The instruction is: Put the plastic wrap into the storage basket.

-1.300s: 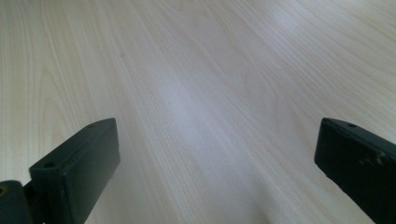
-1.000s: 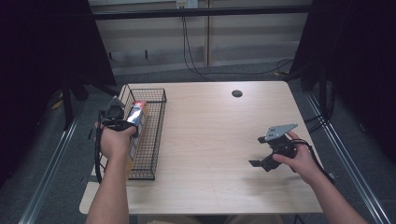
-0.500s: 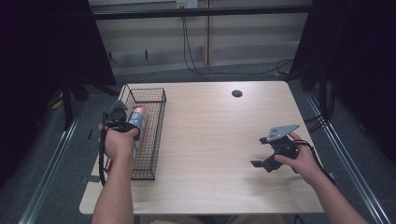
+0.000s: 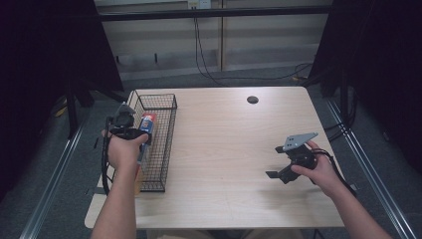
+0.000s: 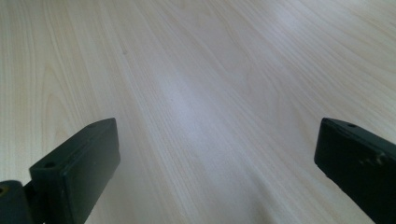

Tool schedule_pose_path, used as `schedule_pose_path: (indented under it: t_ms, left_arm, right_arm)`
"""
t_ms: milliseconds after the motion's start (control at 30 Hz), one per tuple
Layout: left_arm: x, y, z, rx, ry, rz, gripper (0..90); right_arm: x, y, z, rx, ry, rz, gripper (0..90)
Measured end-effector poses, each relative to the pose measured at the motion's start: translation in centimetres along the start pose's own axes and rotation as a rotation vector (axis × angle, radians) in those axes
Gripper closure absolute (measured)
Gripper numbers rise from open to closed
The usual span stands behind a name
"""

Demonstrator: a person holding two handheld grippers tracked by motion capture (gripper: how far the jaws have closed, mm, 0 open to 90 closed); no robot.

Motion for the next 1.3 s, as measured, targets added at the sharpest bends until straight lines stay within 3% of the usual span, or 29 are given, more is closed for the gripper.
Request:
schedule_pose_path:
  t_ms: [167,433,667,933,967,1067,1300]
  left_arm:
    - [0.9,0.7,0.0,-0.036,0.032,-0.028,26.4]
    - [2.4,2.9,-0.3,-0.111,0.103,-0.139,25.2]
    - [2.6,4.7,-0.6,-0.164,0.135,-0.199,24.6]
    - [2.9,6.4,-1.0,-0.206,0.16,-0.244,24.1]
    - [3.0,6.9,-1.1,-0.228,0.166,-0.247,24.1]
    - [2.9,7.5,-1.3,-0.237,0.171,-0.262,23.4]
    - [2.7,9.8,-1.9,-0.3,0.187,-0.297,21.7]
  right_arm:
    - [0.0,-0.1,0.1,0.004,0.0,0.0,0.3]
    - [-0.3,-0.2,0.1,0.01,-0.008,0.005,0.3]
    - [-0.2,-0.1,0.1,0.009,-0.003,0.005,0.4]
    - [-0.3,-0.3,0.1,0.019,-0.007,0.013,0.4]
    - [-0.3,-0.4,0.0,0.018,-0.008,0.01,0.4]
    - [-0.2,-0.4,0.0,0.018,-0.006,0.011,0.4]
    - [-0.3,-0.4,0.0,0.022,-0.008,0.008,0.4]
Point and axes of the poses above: each handheld gripper's, and its own axes: x roughly backward along the jaws, z roughly out of its top, y roughly to its right, the point moved 4 cm from there along -x, roughly forward along the jaws, and after that the axes turned 8 degrees about -y, right-handed, at the moved point
